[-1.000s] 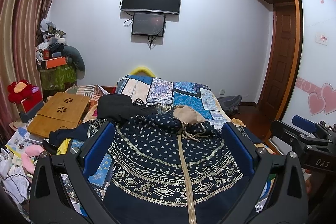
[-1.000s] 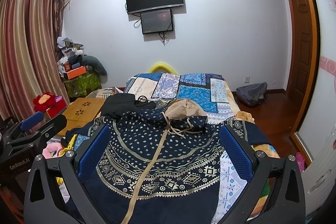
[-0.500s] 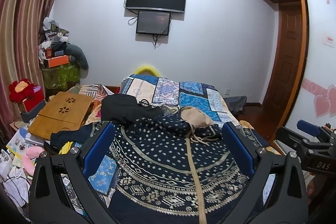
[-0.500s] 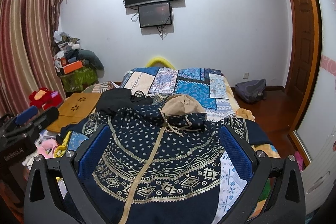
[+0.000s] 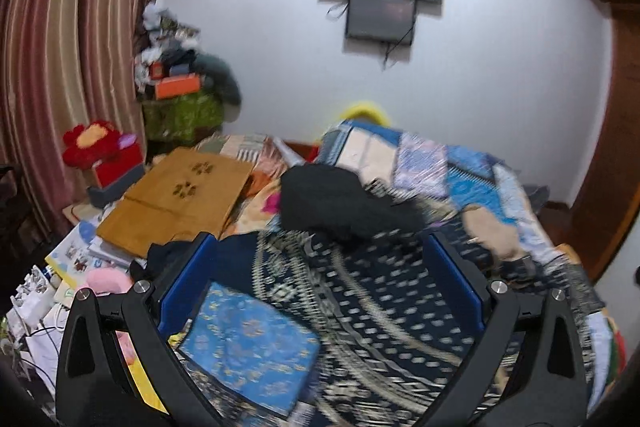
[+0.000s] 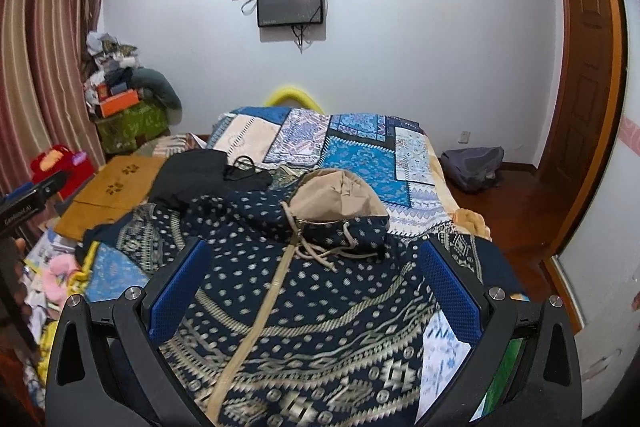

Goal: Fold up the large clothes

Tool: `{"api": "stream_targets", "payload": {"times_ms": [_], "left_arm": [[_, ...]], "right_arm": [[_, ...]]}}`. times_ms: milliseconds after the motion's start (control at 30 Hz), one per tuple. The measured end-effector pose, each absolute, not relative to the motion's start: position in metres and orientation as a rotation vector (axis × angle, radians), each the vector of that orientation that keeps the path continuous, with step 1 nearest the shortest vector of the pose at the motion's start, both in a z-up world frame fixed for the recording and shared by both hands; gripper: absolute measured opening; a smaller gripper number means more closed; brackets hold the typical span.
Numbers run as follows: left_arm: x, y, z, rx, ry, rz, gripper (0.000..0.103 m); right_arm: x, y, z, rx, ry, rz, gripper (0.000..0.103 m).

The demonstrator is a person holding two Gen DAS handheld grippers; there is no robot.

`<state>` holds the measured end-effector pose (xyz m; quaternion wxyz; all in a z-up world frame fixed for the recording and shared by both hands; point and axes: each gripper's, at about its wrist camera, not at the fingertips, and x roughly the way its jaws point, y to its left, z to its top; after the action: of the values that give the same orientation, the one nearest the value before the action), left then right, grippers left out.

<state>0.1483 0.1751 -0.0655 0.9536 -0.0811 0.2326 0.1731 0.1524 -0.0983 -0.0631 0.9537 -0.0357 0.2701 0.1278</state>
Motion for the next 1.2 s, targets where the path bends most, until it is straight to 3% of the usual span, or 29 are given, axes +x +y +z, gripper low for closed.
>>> {"api": "stream_targets", "payload": {"times_ms": [333, 400, 700, 800, 867, 933, 1033, 1133, 1200], "left_arm": [[0.202, 0.306, -0.185, -0.536, 0.766, 0.352, 0.102], [0.207, 0.325, -0.208, -0.63, 0.806, 0.348, 0.097], [0.228, 0.392, -0.274, -0.983, 0.828, 0.299, 0.079], [0.233, 0.405, -0.279, -1.023, 0.788, 0.306, 0.078], [0.236, 0.412, -0.277, -1.003, 0.782, 0.333, 0.069], [0.243, 0.417, -0.278, -0.987, 0.806, 0.358, 0.052], [0.25, 0.419, -0.279, -0.931, 0.827, 0.393, 0.041], [0.254, 0.411, -0.266, -0.774, 0.86, 0.482, 0.014], [0.255, 0.402, -0.255, -0.682, 0.864, 0.521, 0.008]], "right_arm": [[0.214, -0.089, -0.093, -0.125, 0.64, 0.229, 0.103], [0.225, -0.086, -0.101, -0.124, 0.677, 0.243, 0.103], [0.254, -0.073, -0.132, -0.128, 0.782, 0.261, 0.103], [0.26, -0.07, -0.139, -0.133, 0.805, 0.258, 0.103], [0.262, -0.069, -0.141, -0.133, 0.813, 0.259, 0.103], [0.264, -0.067, -0.143, -0.132, 0.821, 0.261, 0.103], [0.265, -0.067, -0.144, -0.133, 0.827, 0.265, 0.103], [0.264, -0.066, -0.142, -0.138, 0.823, 0.265, 0.103], [0.263, -0.066, -0.14, -0.142, 0.819, 0.266, 0.103]]}}
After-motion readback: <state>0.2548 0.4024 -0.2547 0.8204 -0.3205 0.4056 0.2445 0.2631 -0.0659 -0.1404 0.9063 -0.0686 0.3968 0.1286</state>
